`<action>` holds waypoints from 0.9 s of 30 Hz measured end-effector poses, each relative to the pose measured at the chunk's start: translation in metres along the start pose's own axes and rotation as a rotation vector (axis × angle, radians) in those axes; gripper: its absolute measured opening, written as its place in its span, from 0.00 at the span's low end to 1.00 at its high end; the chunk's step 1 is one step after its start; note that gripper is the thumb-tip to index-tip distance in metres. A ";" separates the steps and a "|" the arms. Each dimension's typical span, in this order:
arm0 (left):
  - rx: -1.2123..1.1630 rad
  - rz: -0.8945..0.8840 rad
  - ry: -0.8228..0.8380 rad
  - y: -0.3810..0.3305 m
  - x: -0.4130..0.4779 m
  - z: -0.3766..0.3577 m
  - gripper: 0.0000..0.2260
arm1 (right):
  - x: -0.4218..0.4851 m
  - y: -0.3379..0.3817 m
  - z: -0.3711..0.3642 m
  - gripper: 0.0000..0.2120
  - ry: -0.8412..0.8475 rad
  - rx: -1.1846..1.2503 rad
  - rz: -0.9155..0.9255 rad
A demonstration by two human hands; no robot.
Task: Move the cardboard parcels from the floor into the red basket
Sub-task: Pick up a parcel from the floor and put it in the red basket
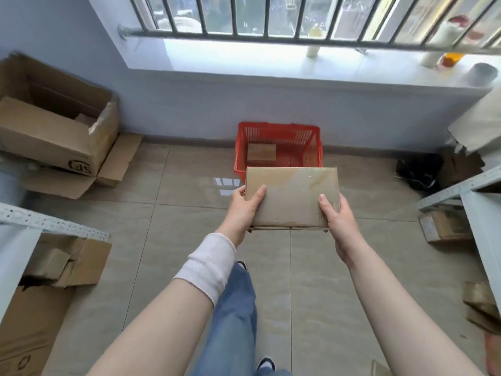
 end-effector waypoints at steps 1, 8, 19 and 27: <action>0.010 -0.002 0.012 -0.012 0.022 -0.003 0.31 | 0.022 0.006 -0.007 0.23 -0.014 0.006 -0.003; 0.172 -0.044 0.055 -0.083 0.146 -0.028 0.38 | 0.149 0.024 -0.045 0.27 -0.046 0.014 -0.102; 0.221 -0.024 -0.063 -0.097 0.344 -0.079 0.22 | 0.363 0.005 -0.079 0.26 0.026 -0.126 -0.195; 0.263 0.047 -0.132 -0.016 0.508 -0.083 0.22 | 0.503 -0.094 -0.134 0.22 0.086 -0.151 -0.248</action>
Point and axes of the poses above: each hand's wrist, its own x-axis towards the middle knuckle, its own z-axis out of the back of the hand, y = z × x, the point moved 10 cm from there along x, towards the middle knuckle, and after that the axes turned 4 degrees about -y, right-handed, at the moved point
